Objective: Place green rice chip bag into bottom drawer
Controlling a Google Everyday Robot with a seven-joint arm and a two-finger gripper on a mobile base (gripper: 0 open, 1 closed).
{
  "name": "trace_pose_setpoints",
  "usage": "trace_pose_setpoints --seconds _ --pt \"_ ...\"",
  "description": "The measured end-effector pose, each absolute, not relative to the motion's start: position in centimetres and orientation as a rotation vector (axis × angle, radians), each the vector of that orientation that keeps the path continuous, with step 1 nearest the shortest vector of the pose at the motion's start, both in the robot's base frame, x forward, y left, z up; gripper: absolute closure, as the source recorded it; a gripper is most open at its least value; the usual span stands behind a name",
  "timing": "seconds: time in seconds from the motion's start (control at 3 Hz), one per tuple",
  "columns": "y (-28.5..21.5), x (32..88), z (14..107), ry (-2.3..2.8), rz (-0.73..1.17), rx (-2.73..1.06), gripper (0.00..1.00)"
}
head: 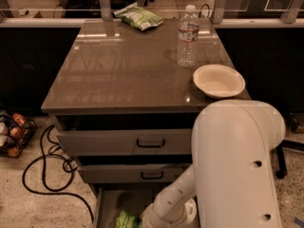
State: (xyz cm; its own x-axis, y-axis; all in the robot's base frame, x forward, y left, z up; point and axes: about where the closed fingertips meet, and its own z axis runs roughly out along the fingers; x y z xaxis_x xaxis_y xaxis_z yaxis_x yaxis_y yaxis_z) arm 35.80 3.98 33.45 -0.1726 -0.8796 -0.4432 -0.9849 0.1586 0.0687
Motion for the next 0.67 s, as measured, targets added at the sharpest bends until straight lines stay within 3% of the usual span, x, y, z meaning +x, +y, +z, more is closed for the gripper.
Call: trace_pose_setpoints --seconds 0.67 --pt "6.23 35.79 30.63 2.144 0.519 -1.717 1.00"
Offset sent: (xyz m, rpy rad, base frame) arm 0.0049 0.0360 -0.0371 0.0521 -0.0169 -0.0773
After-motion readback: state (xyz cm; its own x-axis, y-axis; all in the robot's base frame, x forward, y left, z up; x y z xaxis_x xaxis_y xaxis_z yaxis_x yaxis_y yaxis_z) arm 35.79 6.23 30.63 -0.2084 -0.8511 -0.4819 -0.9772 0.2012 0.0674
